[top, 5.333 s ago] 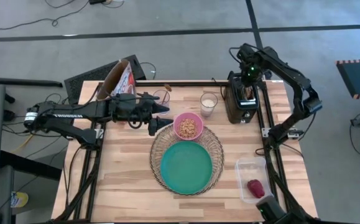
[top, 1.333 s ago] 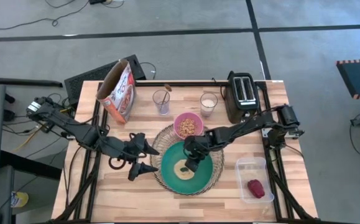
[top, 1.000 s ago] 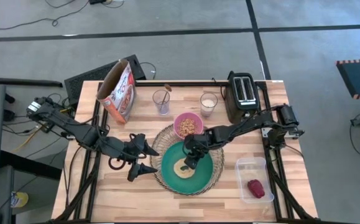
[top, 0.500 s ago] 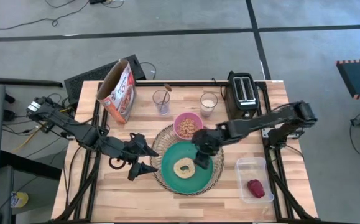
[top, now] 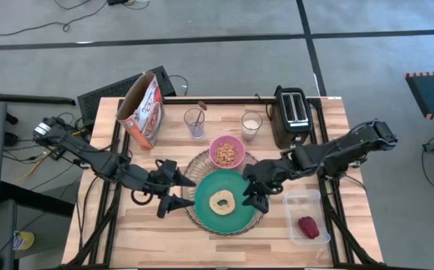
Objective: Arrange a breakfast setting
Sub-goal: Put the red apple to the top right of the green plate
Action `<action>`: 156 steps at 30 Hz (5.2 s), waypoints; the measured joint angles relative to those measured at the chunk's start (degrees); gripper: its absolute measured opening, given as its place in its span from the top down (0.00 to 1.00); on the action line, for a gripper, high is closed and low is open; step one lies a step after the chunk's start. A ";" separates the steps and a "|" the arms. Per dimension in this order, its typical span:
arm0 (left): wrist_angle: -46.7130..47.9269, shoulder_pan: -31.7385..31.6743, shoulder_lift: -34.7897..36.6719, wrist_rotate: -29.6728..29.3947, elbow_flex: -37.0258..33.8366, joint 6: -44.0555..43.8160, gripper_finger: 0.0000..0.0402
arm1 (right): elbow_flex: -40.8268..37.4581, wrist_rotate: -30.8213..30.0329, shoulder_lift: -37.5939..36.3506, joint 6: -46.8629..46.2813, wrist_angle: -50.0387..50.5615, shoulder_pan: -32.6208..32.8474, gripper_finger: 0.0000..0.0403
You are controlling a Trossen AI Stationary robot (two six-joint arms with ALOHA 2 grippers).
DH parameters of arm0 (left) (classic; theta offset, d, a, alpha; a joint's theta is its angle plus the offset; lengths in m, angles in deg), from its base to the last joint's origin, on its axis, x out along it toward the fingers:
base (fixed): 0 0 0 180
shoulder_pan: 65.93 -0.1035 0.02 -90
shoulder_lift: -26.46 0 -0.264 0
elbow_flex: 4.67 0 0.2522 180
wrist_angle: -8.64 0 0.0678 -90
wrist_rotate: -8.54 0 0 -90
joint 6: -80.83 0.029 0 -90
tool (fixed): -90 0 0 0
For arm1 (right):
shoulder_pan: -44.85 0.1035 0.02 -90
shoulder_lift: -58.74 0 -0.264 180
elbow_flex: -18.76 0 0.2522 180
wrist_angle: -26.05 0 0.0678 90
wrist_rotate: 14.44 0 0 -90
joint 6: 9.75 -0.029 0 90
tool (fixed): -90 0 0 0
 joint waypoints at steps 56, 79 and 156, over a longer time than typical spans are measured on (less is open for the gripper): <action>-2.86 -0.70 -7.16 1.51 0.00 -2.42 0.16 | -0.04 0.92 -1.18 -42.28 34.28 34.86 0.43; -2.85 -0.70 -7.14 1.40 0.00 -2.83 0.16 | -0.04 4.25 -1.18 -45.25 33.35 34.26 0.06; -1.12 -0.72 -7.14 0.95 0.00 -2.39 0.16 | -20.33 4.57 4.22 -59.18 17.21 33.79 0.25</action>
